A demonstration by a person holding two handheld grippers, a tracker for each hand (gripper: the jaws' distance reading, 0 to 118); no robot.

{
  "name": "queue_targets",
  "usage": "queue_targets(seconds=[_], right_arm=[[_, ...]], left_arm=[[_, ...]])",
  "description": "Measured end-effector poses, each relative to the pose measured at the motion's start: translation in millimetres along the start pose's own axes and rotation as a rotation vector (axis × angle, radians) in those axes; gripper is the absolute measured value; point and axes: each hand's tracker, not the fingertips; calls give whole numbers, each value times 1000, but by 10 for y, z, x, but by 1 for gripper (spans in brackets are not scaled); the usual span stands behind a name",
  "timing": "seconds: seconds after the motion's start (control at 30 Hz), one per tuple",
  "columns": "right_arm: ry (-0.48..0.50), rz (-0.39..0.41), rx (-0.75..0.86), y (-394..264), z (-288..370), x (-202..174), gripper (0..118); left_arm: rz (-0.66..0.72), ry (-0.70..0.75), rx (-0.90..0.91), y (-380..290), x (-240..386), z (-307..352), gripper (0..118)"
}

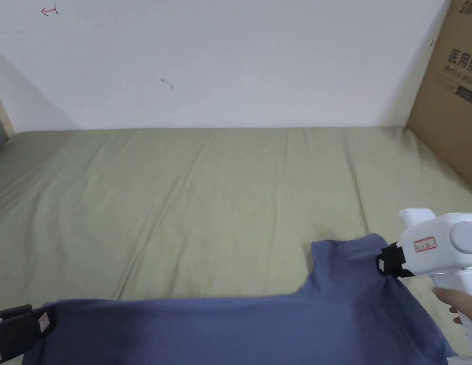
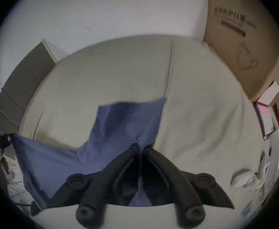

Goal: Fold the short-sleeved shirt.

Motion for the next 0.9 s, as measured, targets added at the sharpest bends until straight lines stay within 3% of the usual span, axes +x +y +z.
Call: queue_targets(seconds=[0.23,0.37,0.53,0.8,0.87,0.9], right_arm=[[16,-111,204,59,667,211,1],[62,-175,226,-209,1115,380,1],[96,-207,159,-1069,1693,505,1],[103,-273,-104,-2560,1883,580,1],[104,-289,-99,-2726,1815,567,1],[98,-294,-94,-2760,1795,560,3]], left_arm=[[-21,20,112,215,68,177,3],[-69,-12,98,252,145,371,3],[-169,-43,-33,-40,113,632,3],[-107,-40,-224,-996,-191,914,3],[-94,-44,-233,-1140,-243,946,8],[-90,-27,-227,-1181,-252,972,19]])
